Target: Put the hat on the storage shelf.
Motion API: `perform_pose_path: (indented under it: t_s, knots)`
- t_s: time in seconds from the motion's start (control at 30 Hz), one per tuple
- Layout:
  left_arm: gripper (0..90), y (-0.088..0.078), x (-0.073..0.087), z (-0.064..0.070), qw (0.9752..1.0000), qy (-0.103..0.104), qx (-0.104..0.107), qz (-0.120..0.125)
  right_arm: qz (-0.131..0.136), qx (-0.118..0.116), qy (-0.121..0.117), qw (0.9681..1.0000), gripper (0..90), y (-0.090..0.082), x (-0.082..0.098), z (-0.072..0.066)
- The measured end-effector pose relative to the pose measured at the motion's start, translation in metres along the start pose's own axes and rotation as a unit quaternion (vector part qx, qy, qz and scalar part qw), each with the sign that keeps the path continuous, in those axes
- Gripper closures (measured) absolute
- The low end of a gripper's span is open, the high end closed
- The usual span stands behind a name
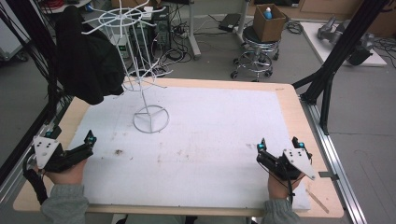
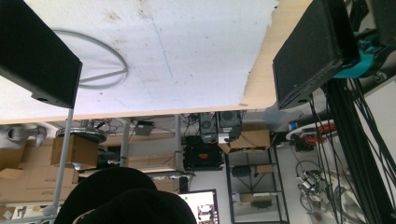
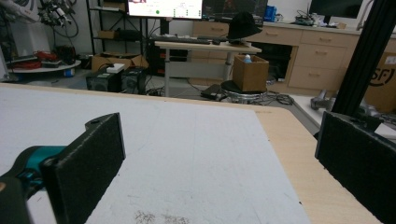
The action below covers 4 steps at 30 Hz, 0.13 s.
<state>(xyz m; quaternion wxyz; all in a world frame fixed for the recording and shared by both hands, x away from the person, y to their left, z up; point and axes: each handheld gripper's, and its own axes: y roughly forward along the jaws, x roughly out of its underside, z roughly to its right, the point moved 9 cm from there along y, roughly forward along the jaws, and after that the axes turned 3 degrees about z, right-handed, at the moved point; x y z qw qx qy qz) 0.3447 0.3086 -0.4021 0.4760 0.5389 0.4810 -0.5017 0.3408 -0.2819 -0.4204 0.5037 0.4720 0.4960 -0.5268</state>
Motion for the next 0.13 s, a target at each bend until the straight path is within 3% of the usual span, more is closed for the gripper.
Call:
perform_pose_path:
  t_s: [0.13]
  knots:
    - [1.7, 0.0003, 0.0002, 0.0003, 1.0, 0.001, 0.0, -0.001, 0.0, 0.0, -0.002, 1.0, 0.5, 0.0003, 0.0, 0.0004]
